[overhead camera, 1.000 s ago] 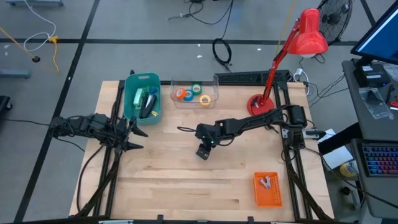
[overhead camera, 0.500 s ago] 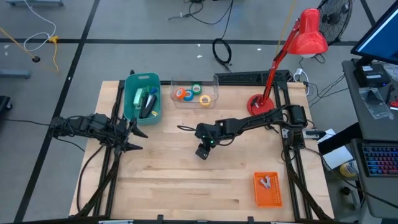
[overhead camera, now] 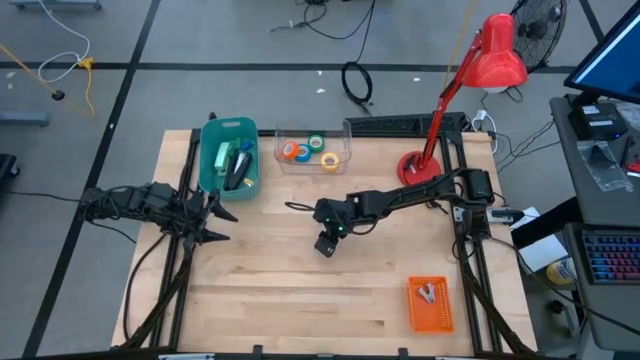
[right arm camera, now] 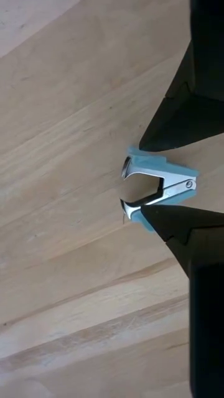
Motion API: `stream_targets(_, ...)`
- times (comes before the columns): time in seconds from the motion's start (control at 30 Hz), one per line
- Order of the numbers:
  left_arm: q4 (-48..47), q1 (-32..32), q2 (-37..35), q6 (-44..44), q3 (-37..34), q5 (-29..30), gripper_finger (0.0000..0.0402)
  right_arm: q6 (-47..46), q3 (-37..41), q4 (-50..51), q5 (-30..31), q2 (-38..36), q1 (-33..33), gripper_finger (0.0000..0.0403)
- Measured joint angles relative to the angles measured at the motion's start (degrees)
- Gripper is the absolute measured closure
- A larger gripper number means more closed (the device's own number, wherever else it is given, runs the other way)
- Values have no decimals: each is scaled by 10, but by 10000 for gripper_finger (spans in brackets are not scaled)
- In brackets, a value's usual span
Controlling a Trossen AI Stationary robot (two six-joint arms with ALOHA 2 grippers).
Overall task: Pick and place Stapler, Stapler remover, tape
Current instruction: Put the blue stapler remover into the orange basket
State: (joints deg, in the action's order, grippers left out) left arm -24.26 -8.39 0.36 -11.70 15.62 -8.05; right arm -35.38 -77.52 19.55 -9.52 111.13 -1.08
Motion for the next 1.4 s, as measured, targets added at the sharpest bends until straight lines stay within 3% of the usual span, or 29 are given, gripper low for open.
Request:
stream_targets(0.13, 0, 0, 0, 0, 0, 0, 135, 2, 0, 0, -3, 0, 0, 240)
stream_targets(0.43, 0, 0, 0, -4, 0, 0, 135, -18, 0, -1, -16, 0, 0, 140)
stream_targets(0.53, 0, 0, 0, -4, 0, 0, 135, -24, 0, -10, -52, 0, 0, 125)
stream_targets(0.7, 0, 0, 0, -4, 0, 0, 135, -43, 0, -7, -86, 0, 5, 117)
stream_targets(0.87, 0, 0, 0, -3, 0, 0, 135, -45, 0, -8, -34, 0, 12, 121)
stream_targets(1.03, 0, 0, 0, -6, 0, 0, 135, -24, 0, -6, -36, 0, 1, 118)
stream_targets(1.2, 0, 0, 0, -6, 0, 0, 135, -24, 1, 42, 33, 0, -7, 118)
stream_targets(1.4, 0, 0, 0, -7, 0, 5, 135, -14, 1, 9, 34, 0, -11, 119)
